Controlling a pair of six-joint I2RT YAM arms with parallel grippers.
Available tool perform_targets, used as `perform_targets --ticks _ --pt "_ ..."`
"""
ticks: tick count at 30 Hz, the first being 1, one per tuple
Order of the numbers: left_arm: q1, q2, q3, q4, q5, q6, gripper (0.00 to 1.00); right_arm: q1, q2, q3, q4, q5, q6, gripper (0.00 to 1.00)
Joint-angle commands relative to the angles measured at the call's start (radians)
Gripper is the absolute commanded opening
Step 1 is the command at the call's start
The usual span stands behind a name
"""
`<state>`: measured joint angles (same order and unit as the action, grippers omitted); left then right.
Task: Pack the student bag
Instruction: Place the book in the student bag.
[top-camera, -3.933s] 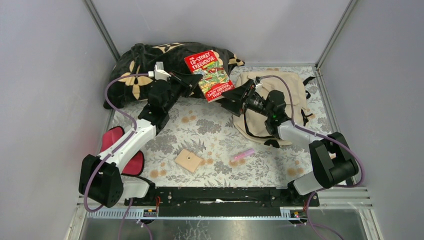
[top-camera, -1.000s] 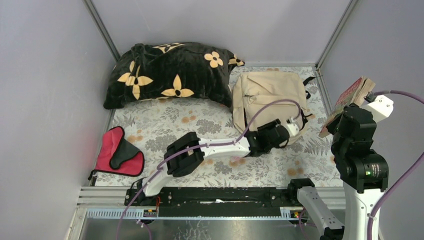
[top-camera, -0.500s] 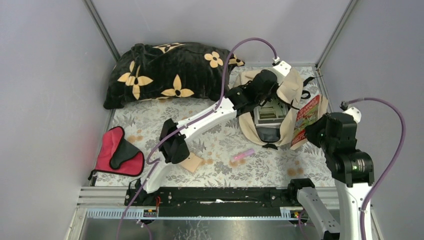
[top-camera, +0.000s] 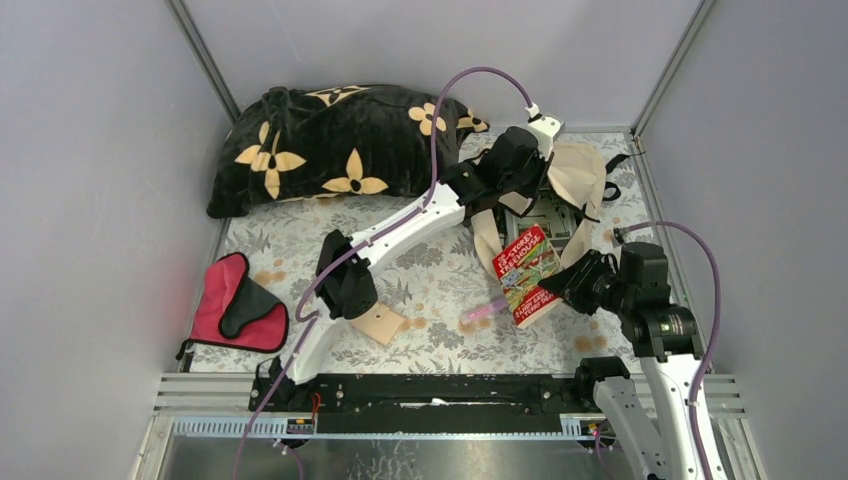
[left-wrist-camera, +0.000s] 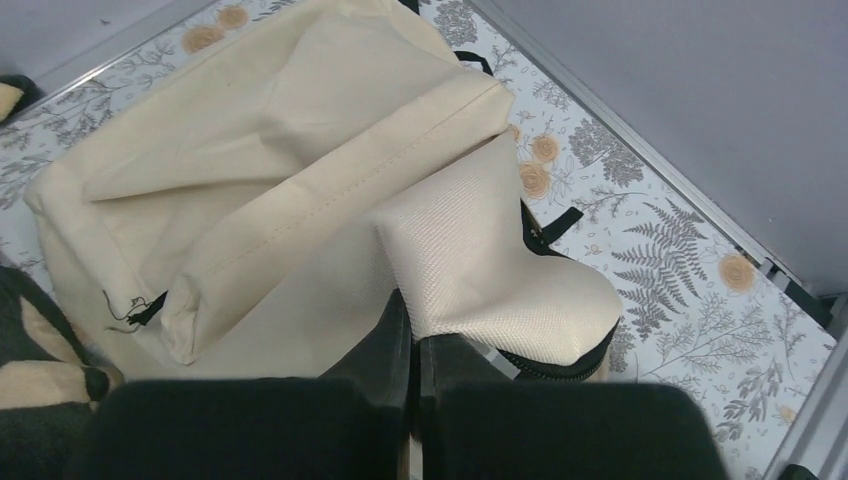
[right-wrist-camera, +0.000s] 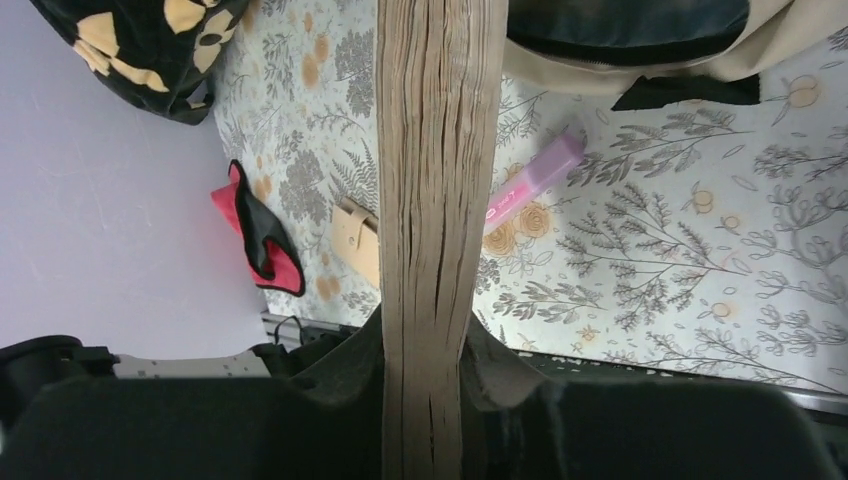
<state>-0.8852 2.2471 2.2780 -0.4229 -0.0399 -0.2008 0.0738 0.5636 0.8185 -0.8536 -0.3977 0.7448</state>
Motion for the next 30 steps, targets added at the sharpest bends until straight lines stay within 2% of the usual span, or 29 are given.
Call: perform_targets --ticks 1,5,10,17,23,30 --pt "0.006 -0.047 -0.001 0.099 0.076 -0.052 0.00 0.000 0.022 -0.022 0.224 -0.116 0.084 0.00" --pt "0.007 -0.084 -0.045 0.130 0.098 -0.055 0.00 -0.001 0.019 -0.124 0.425 -0.108 0.206 0.00" --pt "0.006 -0.123 -0.066 0.145 0.112 -0.053 0.00 -0.002 0.107 -0.179 0.577 -0.076 0.341 0.00" --pt "0.013 -0.187 -0.125 0.172 0.122 -0.043 0.00 -0.002 0.202 -0.147 0.625 0.006 0.349 0.00" --pt "0.025 -0.215 -0.181 0.198 0.140 -0.059 0.00 -0.016 0.196 -0.138 0.551 0.083 0.333 0.00" --pt "0.032 -0.224 -0.215 0.229 0.218 -0.054 0.00 -0.025 0.211 -0.224 0.712 0.219 0.402 0.00"
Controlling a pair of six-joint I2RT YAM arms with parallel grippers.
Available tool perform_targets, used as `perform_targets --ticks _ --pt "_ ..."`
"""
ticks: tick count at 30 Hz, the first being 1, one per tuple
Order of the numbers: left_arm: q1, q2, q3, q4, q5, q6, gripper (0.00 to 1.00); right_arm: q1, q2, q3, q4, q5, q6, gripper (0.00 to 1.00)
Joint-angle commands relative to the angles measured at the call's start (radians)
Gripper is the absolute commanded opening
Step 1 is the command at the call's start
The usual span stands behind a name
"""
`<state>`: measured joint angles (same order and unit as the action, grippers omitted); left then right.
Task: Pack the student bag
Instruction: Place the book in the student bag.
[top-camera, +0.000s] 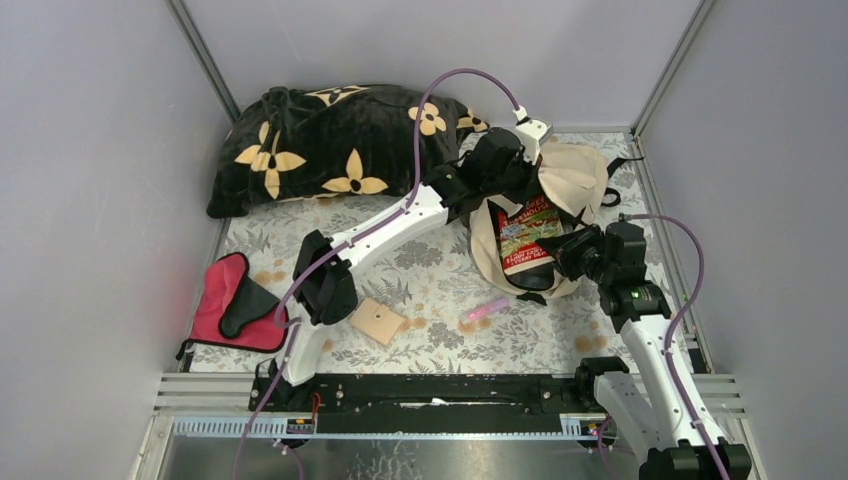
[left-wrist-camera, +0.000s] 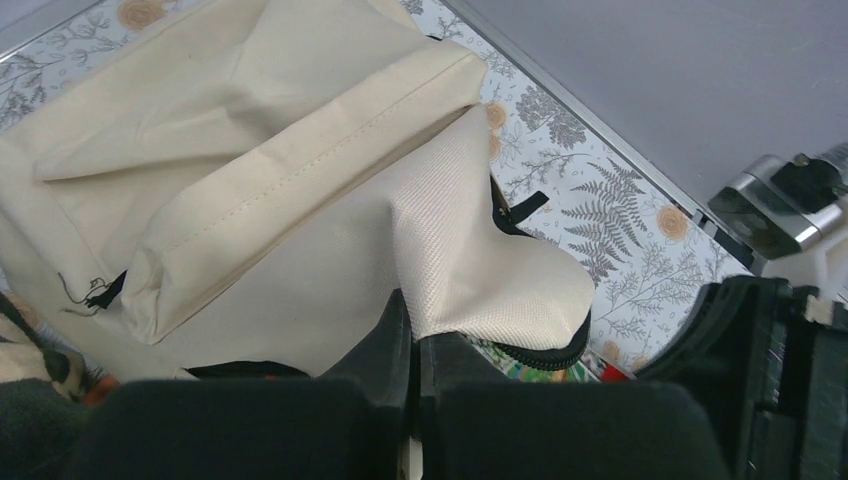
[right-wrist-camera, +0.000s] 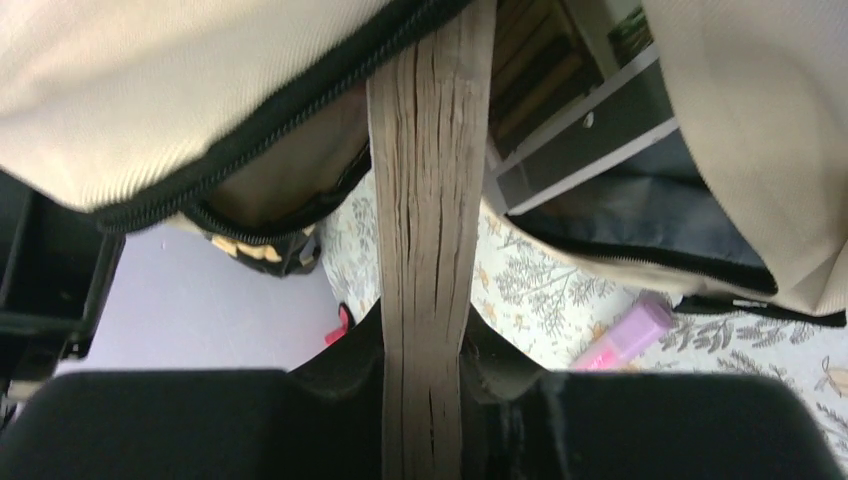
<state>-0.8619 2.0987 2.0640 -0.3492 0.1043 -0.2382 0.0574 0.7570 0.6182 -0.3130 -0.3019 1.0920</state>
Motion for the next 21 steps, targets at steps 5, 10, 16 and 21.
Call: perform_targets --ticks 5,10,16,21 --pt "0.008 -0.085 -0.014 0.176 0.165 -0.014 0.00 -0.010 0.136 -0.062 0.419 0.255 0.084 0.00" --pt "0.008 -0.117 -0.060 0.220 0.235 -0.016 0.00 -0.010 0.343 -0.043 0.544 0.318 0.127 0.00" --pt "0.008 -0.169 -0.160 0.272 0.287 -0.016 0.00 -0.014 0.535 0.024 0.638 0.392 0.088 0.00" --pt "0.008 -0.180 -0.212 0.300 0.282 -0.046 0.00 -0.014 0.563 0.050 0.625 0.335 0.067 0.83"
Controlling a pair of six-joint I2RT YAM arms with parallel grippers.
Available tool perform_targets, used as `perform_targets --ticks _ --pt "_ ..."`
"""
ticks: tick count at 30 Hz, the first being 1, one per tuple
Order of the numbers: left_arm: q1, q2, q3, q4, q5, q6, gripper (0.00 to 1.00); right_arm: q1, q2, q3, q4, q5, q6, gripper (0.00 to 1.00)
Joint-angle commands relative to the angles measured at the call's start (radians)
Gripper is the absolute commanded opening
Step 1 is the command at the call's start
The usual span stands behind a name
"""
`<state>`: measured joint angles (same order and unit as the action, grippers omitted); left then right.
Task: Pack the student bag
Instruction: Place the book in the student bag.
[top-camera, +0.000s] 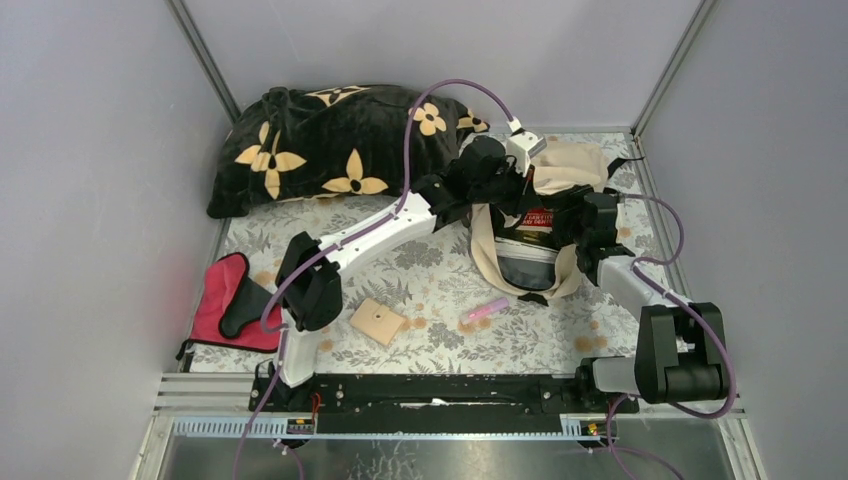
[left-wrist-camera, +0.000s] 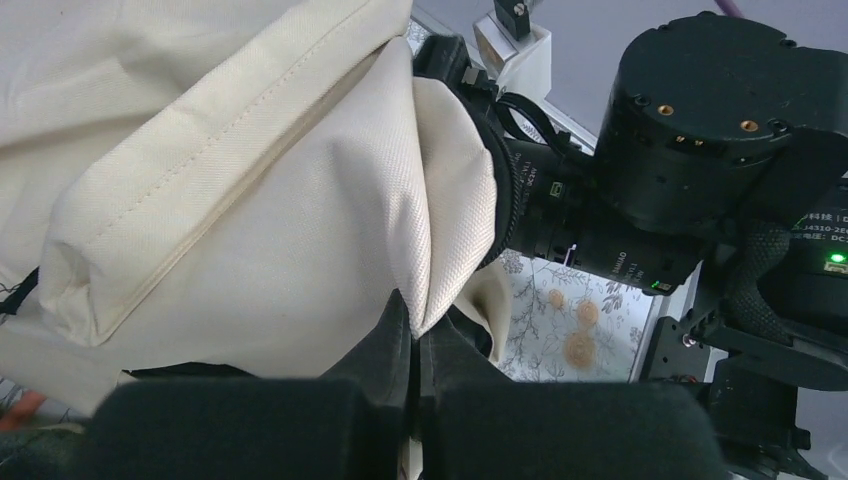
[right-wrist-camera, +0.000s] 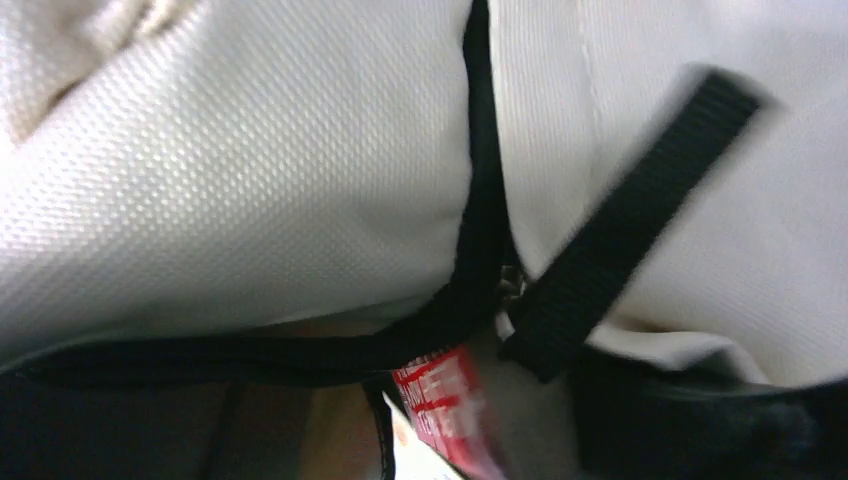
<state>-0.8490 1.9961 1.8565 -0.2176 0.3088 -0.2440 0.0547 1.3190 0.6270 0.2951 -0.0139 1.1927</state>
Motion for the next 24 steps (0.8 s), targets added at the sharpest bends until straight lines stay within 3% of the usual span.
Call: perform_targets --ticks 1,4,18,24 --pt "-0.005 -0.074 -0.006 0.168 0.073 -0.045 0.00 -0.012 -0.014 0.039 -0.001 0.041 -0.037 0.90" --pt "-0.005 -0.058 -0.003 0.174 0.059 -0.063 0.00 -0.012 -0.093 0.019 -0.057 0.041 -0.055 0.99" --pt "0.011 0.001 0.027 0.178 0.029 -0.104 0.00 -0.012 -0.371 -0.025 -0.371 -0.043 -0.153 1.00" --pt "0.011 -0.008 -0.017 0.182 0.035 -0.089 0.00 -0.012 -0.504 -0.042 -0.535 -0.012 -0.221 1.00"
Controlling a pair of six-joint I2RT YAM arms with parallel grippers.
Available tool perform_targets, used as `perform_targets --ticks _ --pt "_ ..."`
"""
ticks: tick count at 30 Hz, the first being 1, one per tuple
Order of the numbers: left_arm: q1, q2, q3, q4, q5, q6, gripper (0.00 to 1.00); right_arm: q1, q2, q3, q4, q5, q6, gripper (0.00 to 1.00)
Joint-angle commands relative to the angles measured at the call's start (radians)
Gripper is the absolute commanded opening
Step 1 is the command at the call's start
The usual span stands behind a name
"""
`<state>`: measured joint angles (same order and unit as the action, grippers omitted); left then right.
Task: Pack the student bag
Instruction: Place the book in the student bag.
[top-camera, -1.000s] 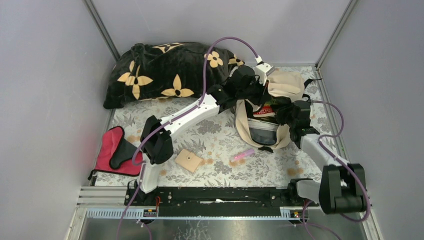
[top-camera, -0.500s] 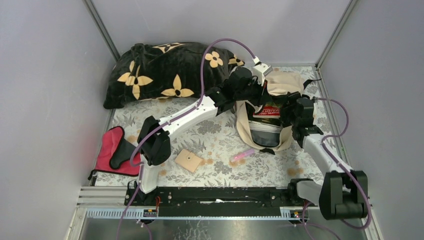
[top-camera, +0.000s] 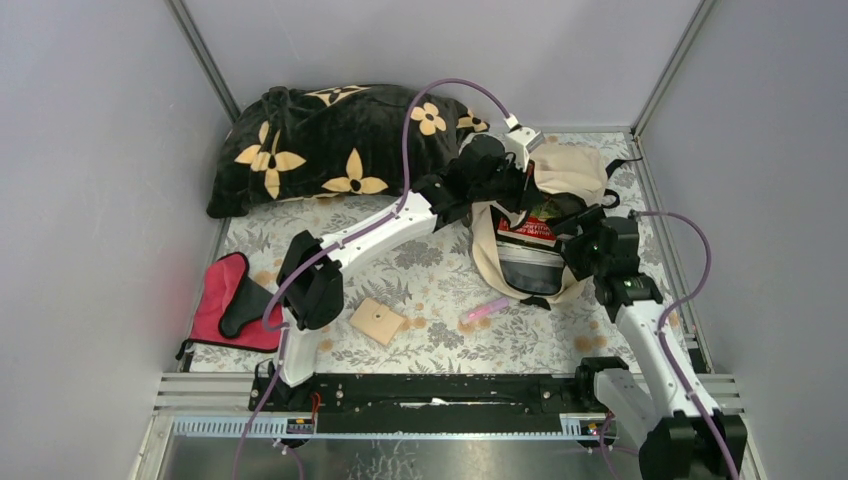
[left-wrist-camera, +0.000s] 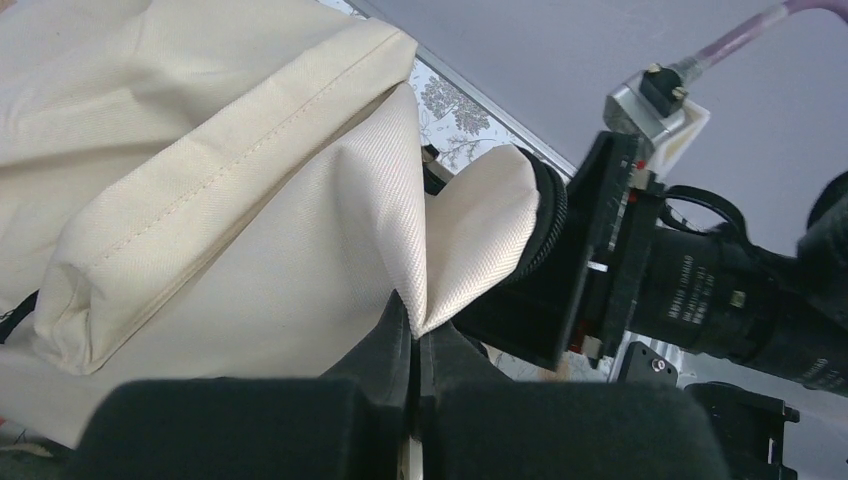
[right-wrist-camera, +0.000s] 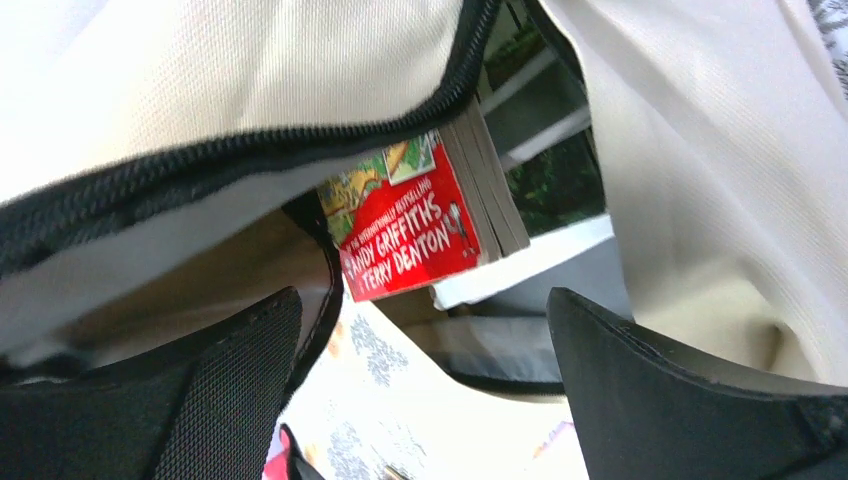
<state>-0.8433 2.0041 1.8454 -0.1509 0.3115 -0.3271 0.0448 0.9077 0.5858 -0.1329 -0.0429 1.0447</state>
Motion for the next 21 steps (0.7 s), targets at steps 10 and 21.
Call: perform_targets --ticks 10,21 --pt "0.002 -0.045 -0.183 0.121 0.181 0.021 0.00 -0.002 -0.282 0.167 -0.365 0.049 -0.269 0.97" --pt "-0.038 -0.044 0.001 -0.279 0.084 0.213 0.97 -0.002 -0.246 0.375 -0.307 0.161 -0.464 1.00"
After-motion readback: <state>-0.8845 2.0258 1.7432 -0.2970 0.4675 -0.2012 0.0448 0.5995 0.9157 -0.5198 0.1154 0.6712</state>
